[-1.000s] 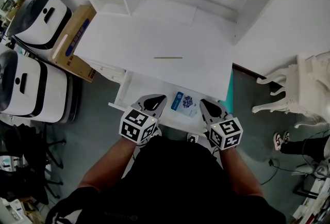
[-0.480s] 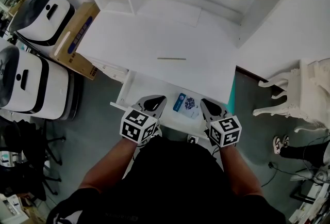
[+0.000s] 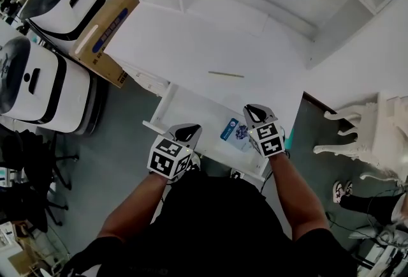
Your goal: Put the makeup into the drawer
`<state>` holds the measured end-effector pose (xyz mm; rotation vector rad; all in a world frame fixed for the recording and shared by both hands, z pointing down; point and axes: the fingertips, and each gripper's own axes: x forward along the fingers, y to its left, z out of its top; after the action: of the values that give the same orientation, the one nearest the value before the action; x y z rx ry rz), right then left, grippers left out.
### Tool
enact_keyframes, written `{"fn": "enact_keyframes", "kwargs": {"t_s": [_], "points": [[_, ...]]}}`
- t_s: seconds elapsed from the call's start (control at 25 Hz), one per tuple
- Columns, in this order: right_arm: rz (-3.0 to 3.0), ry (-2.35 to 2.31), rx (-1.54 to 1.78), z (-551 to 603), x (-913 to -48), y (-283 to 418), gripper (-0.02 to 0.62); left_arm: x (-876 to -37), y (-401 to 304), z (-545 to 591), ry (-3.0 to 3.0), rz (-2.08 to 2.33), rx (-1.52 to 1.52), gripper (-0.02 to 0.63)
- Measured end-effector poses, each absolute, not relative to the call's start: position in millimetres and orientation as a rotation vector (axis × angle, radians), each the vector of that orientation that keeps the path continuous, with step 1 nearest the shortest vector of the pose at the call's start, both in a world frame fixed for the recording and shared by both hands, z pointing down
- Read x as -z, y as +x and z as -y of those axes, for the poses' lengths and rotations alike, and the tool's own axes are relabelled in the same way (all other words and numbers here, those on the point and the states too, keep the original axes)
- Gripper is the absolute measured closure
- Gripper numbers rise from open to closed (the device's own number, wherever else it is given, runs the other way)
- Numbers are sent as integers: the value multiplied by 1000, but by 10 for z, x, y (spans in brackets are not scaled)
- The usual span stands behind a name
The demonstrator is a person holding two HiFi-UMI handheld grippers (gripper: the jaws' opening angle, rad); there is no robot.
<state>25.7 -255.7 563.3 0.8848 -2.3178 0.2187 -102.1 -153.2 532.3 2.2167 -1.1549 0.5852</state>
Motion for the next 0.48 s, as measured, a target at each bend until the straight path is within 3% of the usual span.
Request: {"fn": "enact_keyframes", "kwargs": {"t_s": [0.48], "points": [[2147,625,-29,3514,-6308,-291,563,-5395,-1547,1302,2091,1268,-516,595]]}}
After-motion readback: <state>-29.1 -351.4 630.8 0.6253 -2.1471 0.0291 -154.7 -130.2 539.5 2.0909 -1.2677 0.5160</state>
